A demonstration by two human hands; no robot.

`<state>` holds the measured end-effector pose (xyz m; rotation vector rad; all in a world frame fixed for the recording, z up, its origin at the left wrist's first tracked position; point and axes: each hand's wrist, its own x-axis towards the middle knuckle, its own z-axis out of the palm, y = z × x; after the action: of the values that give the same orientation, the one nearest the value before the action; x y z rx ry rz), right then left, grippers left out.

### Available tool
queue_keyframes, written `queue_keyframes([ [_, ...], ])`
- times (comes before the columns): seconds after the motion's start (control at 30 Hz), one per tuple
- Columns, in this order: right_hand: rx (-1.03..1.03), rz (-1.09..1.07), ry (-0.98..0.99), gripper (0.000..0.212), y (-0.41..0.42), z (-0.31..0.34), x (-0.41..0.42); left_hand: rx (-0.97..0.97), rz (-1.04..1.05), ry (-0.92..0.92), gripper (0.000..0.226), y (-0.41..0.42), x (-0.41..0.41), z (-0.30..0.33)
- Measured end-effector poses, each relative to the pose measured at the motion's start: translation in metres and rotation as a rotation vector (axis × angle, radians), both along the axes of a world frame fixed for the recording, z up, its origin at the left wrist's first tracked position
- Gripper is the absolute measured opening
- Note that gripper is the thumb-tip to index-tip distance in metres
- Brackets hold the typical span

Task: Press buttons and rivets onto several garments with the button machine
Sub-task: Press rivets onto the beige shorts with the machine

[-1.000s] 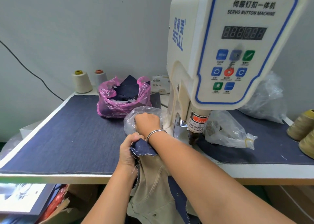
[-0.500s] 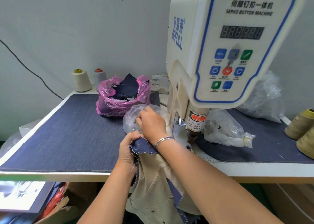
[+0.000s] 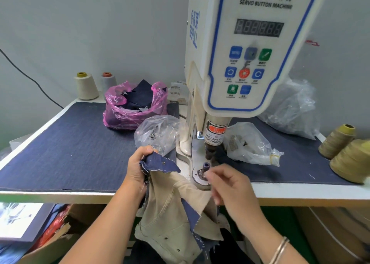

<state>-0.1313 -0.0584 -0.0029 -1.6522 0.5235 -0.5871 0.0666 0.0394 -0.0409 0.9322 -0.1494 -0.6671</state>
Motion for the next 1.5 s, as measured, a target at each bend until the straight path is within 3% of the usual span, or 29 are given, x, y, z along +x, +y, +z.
queue_keyframes([
  [0.1, -0.046, -0.102, 0.032, 0.01, -0.027, -0.006, -0.005, 0.014, 0.009, -0.008, 0.018, -0.001, 0.001, 0.0],
  [0.47, -0.626, 0.056, 0.053, 0.03, -0.052, -0.009, 0.028, 0.018, 0.009, -0.024, 0.018, -0.002, 0.003, -0.001],
  [0.77, -0.911, 0.07, 0.083, 0.012, -0.057, -0.009, 0.028, 0.026, 0.006, -0.023, 0.018, -0.002, 0.003, -0.001],
  [1.0, -1.02, 0.078, 0.094, 0.013, -0.058, -0.008, 0.023, 0.03, 0.005, -0.036, 0.018, -0.002, 0.004, -0.002],
  [1.13, -0.881, -0.035, -0.006, 0.013, -0.051, -0.011, 0.014, 0.051, -0.054, -0.029, 0.014, 0.004, 0.002, -0.006],
  [1.2, -0.773, -0.092, -0.107, 0.011, -0.041, -0.01, 0.007, 0.191, -0.171, -0.087, 0.014, 0.0, -0.003, -0.001],
  [1.3, -0.696, 0.008, -0.128, 0.012, -0.018, -0.008, -0.001, 0.537, -0.531, -0.475, 0.023, -0.012, -0.017, 0.016],
  [1.4, -0.312, 0.196, -0.032, 0.02, -0.001, -0.006, -0.003, 0.334, -0.806, -0.644, 0.026, -0.012, -0.032, 0.03],
  [1.5, 0.082, 0.24, 0.097, 0.021, -0.006, 0.001, -0.002, 0.303, -0.882, -0.712, 0.024, -0.001, -0.035, 0.054],
])
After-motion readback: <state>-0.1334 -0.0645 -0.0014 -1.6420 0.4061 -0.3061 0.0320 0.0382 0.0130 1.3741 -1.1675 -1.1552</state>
